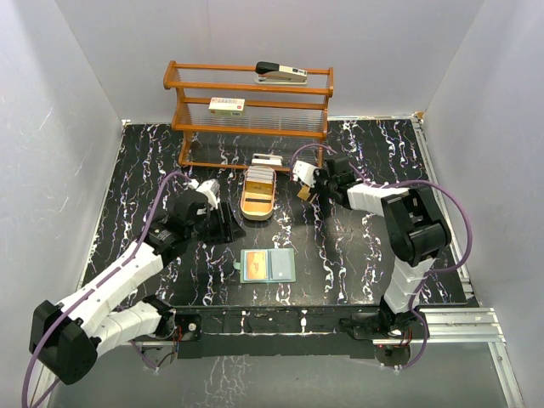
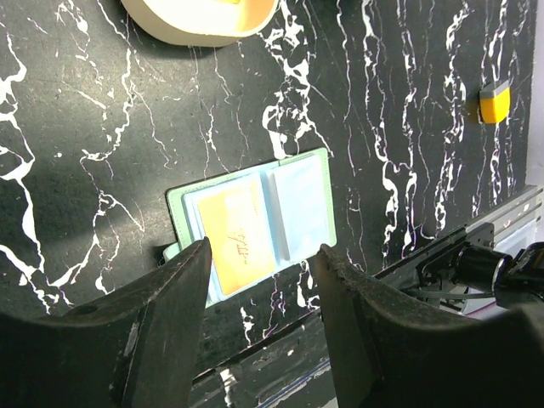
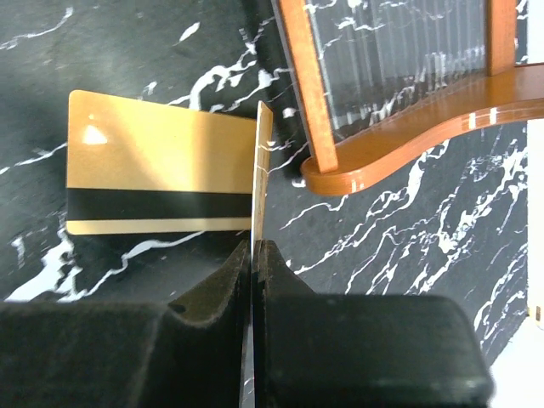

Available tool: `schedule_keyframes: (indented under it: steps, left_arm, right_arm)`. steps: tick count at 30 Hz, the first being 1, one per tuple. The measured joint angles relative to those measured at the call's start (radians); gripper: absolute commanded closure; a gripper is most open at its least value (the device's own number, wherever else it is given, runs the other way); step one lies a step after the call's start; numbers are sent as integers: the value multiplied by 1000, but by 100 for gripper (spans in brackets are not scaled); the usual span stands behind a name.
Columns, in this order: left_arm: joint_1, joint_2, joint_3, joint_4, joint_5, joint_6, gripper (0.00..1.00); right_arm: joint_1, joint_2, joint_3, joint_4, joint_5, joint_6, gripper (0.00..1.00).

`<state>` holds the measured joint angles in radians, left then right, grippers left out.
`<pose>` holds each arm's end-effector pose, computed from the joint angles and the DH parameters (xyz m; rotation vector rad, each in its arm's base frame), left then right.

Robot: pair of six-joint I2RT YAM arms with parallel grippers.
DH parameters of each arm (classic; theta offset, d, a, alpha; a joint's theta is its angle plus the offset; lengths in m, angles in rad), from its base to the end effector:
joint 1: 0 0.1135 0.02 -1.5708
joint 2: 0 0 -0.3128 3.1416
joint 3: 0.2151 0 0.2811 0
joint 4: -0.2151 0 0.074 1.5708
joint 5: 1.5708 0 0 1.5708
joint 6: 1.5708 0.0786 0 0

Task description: Put the credit cards into the card holder

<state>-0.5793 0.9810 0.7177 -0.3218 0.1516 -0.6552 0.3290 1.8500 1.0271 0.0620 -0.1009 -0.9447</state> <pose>0.2054 -0.1486 0.2761 0.0064 2.2816 -0.8498 0.4206 0.1520 0.1487 -1.4286 1.8465 -0.1909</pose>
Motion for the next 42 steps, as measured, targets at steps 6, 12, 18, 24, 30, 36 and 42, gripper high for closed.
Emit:
schedule_keyframes:
  steps: [6, 12, 18, 24, 30, 36, 42]
  left_arm:
    - [0, 34, -11, 16, 20, 2, 54]
    - [-4, 86, -23, 28, 24, 5, 57]
    - [-35, 116, -22, 31, 20, 6, 58]
    - [-85, 194, 30, 38, 1, 8, 66]
    - [-134, 349, 166, 83, -21, 23, 99]
    - [-148, 528, 332, 121, -46, 66, 100]
    - [-150, 712, 478, 151, -80, 101, 100]
  right_arm:
    - [0, -64, -58, -34, -59, 3, 100]
    - [10, -133, -94, -103, -111, 11, 100]
    - [37, -183, -109, -183, -159, 26, 100]
    - [64, -239, -109, -231, -177, 103, 100]
    - [61, -340, -102, -180, -181, 462, 100]
    - [51, -337, -76, -195, -98, 818, 100]
    - [-12, -336, -74, -243, -55, 995, 100]
